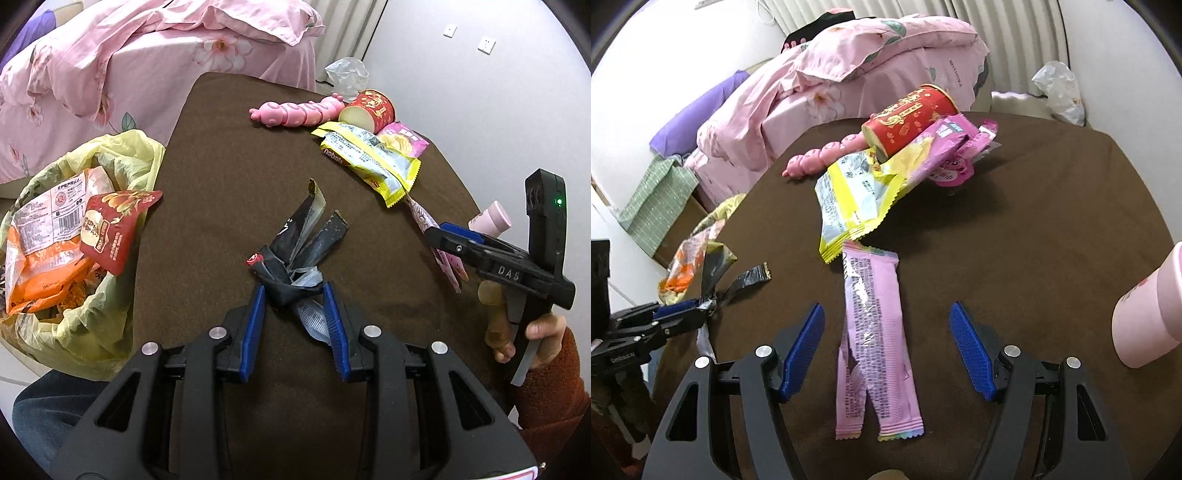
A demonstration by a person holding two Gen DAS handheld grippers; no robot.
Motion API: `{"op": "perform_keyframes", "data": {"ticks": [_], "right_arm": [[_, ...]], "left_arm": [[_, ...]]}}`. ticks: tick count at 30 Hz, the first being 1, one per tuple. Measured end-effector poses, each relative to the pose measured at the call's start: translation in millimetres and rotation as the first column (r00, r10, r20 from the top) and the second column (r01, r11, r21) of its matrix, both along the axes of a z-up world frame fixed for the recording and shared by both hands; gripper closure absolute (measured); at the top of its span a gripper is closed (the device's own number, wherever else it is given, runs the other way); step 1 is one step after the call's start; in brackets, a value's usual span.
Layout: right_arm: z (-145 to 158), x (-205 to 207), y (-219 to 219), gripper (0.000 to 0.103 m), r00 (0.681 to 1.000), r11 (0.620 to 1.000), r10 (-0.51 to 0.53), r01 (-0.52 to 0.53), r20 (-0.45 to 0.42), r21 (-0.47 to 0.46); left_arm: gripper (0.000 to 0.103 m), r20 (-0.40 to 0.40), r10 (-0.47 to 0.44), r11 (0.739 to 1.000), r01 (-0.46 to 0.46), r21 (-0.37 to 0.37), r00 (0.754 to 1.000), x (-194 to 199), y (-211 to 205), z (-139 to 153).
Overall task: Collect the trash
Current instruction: 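Grasp the pink strip wrapper with the right tool while the left tool holds the black wrapper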
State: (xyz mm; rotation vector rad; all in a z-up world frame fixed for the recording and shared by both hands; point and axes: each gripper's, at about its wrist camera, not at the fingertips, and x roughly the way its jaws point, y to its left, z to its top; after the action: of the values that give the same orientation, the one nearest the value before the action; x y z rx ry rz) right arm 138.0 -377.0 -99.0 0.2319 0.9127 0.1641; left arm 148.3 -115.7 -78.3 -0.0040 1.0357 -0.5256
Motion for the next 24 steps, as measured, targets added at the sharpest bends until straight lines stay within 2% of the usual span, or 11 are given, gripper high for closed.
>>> {"op": "perform_keyframes", "data": {"ticks": [4,8,11,12,13,16,18,22,24], "right_arm": [[-2,-4,8,0.035,0.999,0.997,0.033,-0.032,0.006,-0.072],[-1,-4,8,0.035,0.998,0.993,0.066,-0.068,-0.02,-0.092],[1,-6,7,0.037,0.997,0.995,0.065,-0.067,-0.029,-0.072],[2,-7,9,0.045,0.997,0.994,0.073,-0.075,-0.025,-0.074],[3,-8,10,0.049,0.997,0.993,0.078,-0.08,-0.021,-0.082],[7,-9,14,0.053,0.996,0.991,0.085,-0.085,-0.004,-0.1],[7,-7,13,0.071,0.996,0.993,0.086,-0.086,-0.008,-0.076],[8,-7,12,0.084,0.997,0.995,0.071,-0.071,-0.01,-0.065],[11,-12,12,0.085,0.997,0.995,0.072,-0.072,-0.002,-0.062]], "left_arm": [[0.072,-0.003,0.003,1.0,-0.003,-0.003,1.0,1,0,0],[0.071,-0.009,0.01,1.0,-0.01,-0.015,1.0,1,3,0],[0.071,-0.009,0.012,1.0,-0.013,-0.027,1.0,0,6,3],[0.071,-0.005,0.013,0.999,-0.013,-0.029,1.0,-1,7,4],[0.071,-0.002,0.014,0.999,-0.014,-0.031,1.0,-1,7,5],[0.071,0.007,0.019,0.999,-0.019,-0.045,1.0,-2,11,9],[0.071,0.011,0.027,0.998,-0.027,-0.051,1.0,-3,14,10],[0.064,0.024,0.044,0.997,-0.042,-0.066,0.999,-4,19,14],[0.064,0.029,0.048,0.996,-0.046,-0.074,0.998,-4,21,16]]}}
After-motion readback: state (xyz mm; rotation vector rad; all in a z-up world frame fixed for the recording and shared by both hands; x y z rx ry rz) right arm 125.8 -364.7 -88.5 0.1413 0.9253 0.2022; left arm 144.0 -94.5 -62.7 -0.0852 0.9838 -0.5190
